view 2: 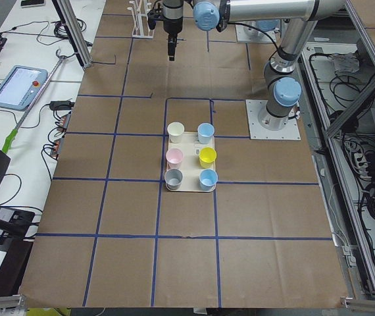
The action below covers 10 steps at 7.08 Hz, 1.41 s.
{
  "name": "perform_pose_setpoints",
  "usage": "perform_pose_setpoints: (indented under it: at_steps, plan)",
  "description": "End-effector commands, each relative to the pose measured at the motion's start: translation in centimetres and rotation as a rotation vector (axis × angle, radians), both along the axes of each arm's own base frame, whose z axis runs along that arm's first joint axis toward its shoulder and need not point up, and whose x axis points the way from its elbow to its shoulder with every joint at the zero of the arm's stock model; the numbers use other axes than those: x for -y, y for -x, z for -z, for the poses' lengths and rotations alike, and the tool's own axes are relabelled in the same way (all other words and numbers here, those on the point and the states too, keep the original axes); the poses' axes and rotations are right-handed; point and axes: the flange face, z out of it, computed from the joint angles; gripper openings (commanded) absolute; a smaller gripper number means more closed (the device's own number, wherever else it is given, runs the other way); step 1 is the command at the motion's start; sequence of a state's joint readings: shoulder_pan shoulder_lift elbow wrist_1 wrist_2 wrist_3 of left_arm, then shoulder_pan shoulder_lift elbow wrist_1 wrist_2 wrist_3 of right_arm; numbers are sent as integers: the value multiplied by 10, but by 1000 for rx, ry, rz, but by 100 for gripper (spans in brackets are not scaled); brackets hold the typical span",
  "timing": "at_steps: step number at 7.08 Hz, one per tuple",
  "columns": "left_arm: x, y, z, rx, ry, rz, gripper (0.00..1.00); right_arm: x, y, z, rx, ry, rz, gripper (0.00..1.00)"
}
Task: Transfer IKEA cup to right arm and place on rack
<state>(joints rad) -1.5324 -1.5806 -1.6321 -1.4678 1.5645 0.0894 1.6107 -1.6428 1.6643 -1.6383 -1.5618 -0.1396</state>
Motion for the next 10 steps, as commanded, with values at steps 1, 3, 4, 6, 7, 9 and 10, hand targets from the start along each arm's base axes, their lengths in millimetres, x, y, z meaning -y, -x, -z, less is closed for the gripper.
perform_pose_setpoints:
  at_steps: [1,3,4,6,7,9,10]
  plan:
    - [0,0,0,0,-3,0,100,0,0,0,0,0,0,100]
    - [0,-1,-1,2,0,0,100,0,0,0,0,0,0,100]
    - [0,-1,-1,2,-1,0,100,0,0,0,0,0,0,100]
    - [0,-2,-1,2,0,-2,100,0,0,0,0,0,0,100]
    - [0,-2,-1,3,0,-2,100,0,0,0,0,0,0,100]
    - [-3,-7,-5,9,6,11,100,0,0,0,0,0,0,100]
    - [-3,-10,-2,15,12,22,100,0,0,0,0,0,0,100]
